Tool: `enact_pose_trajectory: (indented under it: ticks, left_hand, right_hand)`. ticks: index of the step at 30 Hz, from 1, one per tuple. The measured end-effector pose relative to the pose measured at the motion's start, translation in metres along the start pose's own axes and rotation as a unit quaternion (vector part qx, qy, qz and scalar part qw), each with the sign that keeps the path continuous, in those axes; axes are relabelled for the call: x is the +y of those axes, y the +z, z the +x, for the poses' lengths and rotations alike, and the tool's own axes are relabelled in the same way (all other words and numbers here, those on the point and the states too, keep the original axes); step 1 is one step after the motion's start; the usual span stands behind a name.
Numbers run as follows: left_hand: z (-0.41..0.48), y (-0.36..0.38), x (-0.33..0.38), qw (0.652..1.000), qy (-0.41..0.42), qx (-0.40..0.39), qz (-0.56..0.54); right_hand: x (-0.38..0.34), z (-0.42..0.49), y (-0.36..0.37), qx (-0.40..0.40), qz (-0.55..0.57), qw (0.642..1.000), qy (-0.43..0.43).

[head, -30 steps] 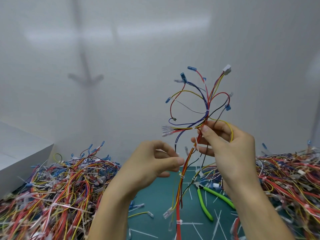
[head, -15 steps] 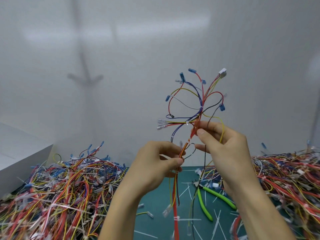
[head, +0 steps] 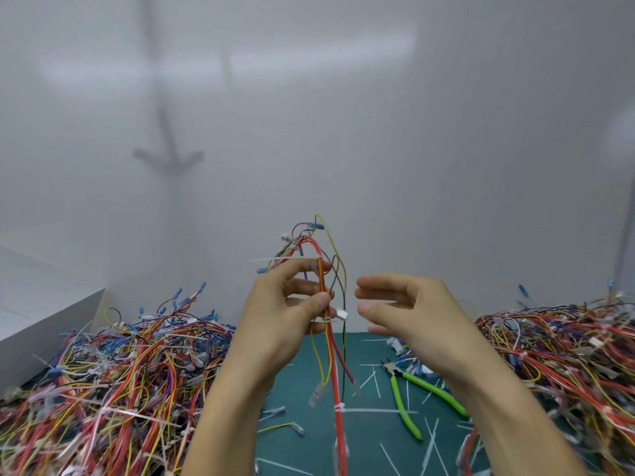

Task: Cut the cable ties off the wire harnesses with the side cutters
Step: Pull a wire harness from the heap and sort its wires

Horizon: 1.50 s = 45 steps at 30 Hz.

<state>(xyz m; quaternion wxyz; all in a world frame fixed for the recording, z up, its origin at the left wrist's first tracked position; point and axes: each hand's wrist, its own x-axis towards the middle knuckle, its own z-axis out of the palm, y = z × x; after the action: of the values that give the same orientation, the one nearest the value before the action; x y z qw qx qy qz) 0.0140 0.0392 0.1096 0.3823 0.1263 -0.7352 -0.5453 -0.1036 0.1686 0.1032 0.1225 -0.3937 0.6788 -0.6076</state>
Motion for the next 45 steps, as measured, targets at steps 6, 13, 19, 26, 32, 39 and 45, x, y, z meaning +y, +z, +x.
enact_pose_trajectory:
  ticks: [6,13,19,26,32,39,45]
  left_hand:
    - [-0.002,-0.006,0.006,0.999,0.011,-0.007,-0.03]
    - [-0.003,-0.005,0.009,0.997,0.023,-0.02,-0.068]
    - [-0.003,-0.008,0.008,0.996,0.025,-0.021,-0.081]
    - [-0.002,-0.012,0.006,0.998,0.022,0.001,-0.064]
    - [-0.001,-0.009,0.004,0.999,0.023,0.011,-0.039]
    - [0.0,-0.009,0.004,1.0,0.023,0.01,-0.016]
    - [-0.001,-0.009,0.003,0.999,0.036,-0.006,0.037]
  right_hand:
    - [0.004,0.002,0.007,0.004,-0.035,0.998,0.047]
    - [-0.002,-0.001,0.01,-0.035,-0.008,0.998,0.054]
    - [-0.006,-0.004,0.007,-0.052,0.034,0.997,0.034]
    - [-0.007,-0.003,0.001,-0.011,0.098,0.995,-0.013]
    - [-0.011,-0.005,0.001,-0.014,0.109,0.994,-0.015]
    - [-0.013,-0.006,0.001,-0.022,0.107,0.994,-0.016]
    - [-0.013,-0.007,0.001,-0.027,0.097,0.995,-0.015]
